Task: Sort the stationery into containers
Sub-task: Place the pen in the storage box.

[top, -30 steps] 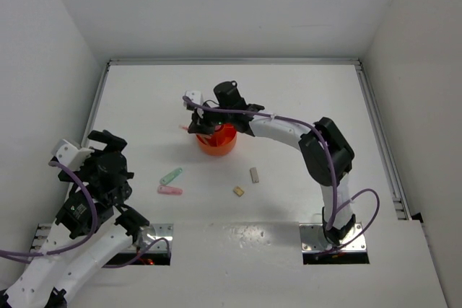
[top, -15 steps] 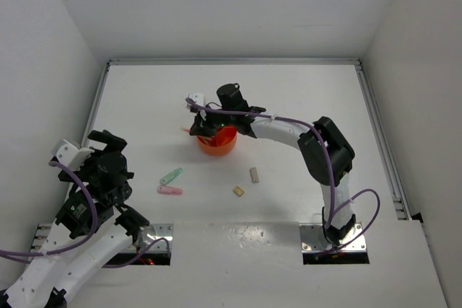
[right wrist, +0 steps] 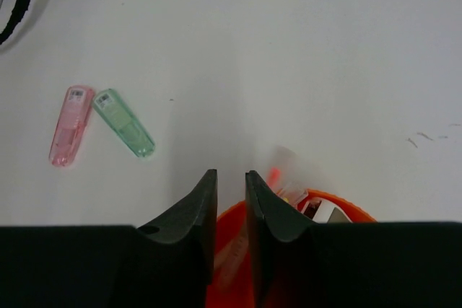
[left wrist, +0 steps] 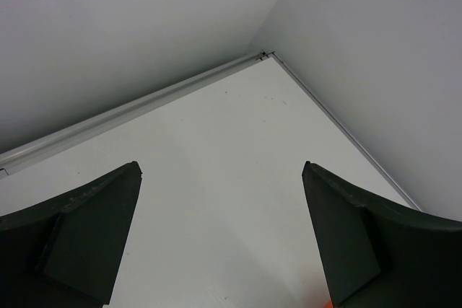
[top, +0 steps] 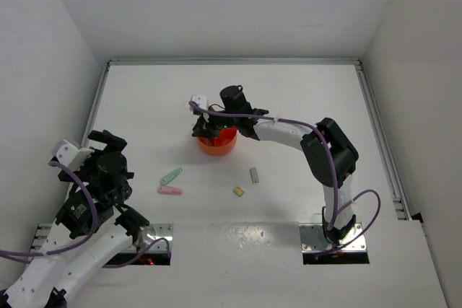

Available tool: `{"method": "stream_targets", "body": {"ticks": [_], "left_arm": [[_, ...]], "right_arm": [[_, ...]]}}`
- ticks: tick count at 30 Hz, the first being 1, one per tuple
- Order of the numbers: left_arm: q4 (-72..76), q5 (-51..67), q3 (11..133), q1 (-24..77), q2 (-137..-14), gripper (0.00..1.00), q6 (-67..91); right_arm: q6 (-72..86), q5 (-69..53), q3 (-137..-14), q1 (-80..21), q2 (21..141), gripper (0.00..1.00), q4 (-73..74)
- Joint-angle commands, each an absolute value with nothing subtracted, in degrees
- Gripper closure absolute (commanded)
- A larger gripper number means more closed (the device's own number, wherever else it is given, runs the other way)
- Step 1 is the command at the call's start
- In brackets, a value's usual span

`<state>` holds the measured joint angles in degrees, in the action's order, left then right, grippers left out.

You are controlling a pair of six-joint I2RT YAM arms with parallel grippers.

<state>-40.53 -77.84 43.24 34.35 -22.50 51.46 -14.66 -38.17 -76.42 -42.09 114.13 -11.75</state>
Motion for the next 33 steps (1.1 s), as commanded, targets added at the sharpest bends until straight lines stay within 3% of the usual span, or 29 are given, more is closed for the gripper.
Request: {"method": "stream_targets", "body": {"ticks": [1, 18, 21, 22, 25, 26, 27, 28, 29, 31, 33], "left_arm": [[-39.4, -78.5, 43.2, 33.8, -22.5, 0.00, 50.6], [-37.5, -77.3, 42.7, 33.8, -22.0, 0.00, 49.0], [-31.2, -72.4, 41.4, 33.8, -22.6, 0.04, 41.7], [-28.3, -66.6, 40.6, 33.8, -23.3, 0.06, 38.4], [-21.7, -53.3, 39.8, 33.8, -26.1, 0.38, 30.6], [-21.7, -50.8, 40.3, 33.8, -29.2, 0.69, 30.1], [-22.6, -48.6, 41.0, 33.8, -31.2, 0.83, 30.1], [-24.0, -45.0, 42.9, 33.8, -33.0, 0.93, 30.8], [-25.3, -42.9, 43.7, 33.8, -34.9, 1.00, 31.4], [-29.1, -38.7, 45.4, 33.8, -40.3, 1.00, 32.2], [-29.8, -30.0, 46.7, 33.8, -43.8, 0.84, 30.2]], "right_arm": [[-16.1, -39.5, -75.1, -41.7, 111.4, 0.77, -12.2], [-17.8, -45.2, -82.1, -41.7, 107.8, 0.66, -1.6], [-15.7, -47.0, -84.0, -42.2, 105.0, 0.54, 2.1], [-15.1, -47.0, -84.7, -42.2, 104.4, 0.46, 3.4], [-7.1, -45.6, -86.8, -41.7, 102.7, 0.42, 6.5], [-3.8, -45.6, -86.8, -41.7, 101.9, 0.88, 6.5], [1.7, -42.0, -88.1, -40.7, 101.9, 1.00, 9.7], [8.1, -33.6, -89.2, -40.2, 101.3, 1.00, 12.4], [7.3, -33.5, -92.0, -40.2, 101.3, 1.00, 15.4], [4.6, -34.0, -96.2, -39.6, 102.3, 1.00, 26.5], [-1.1, -35.2, -101.1, -39.0, 103.4, 0.40, 36.1]]}}
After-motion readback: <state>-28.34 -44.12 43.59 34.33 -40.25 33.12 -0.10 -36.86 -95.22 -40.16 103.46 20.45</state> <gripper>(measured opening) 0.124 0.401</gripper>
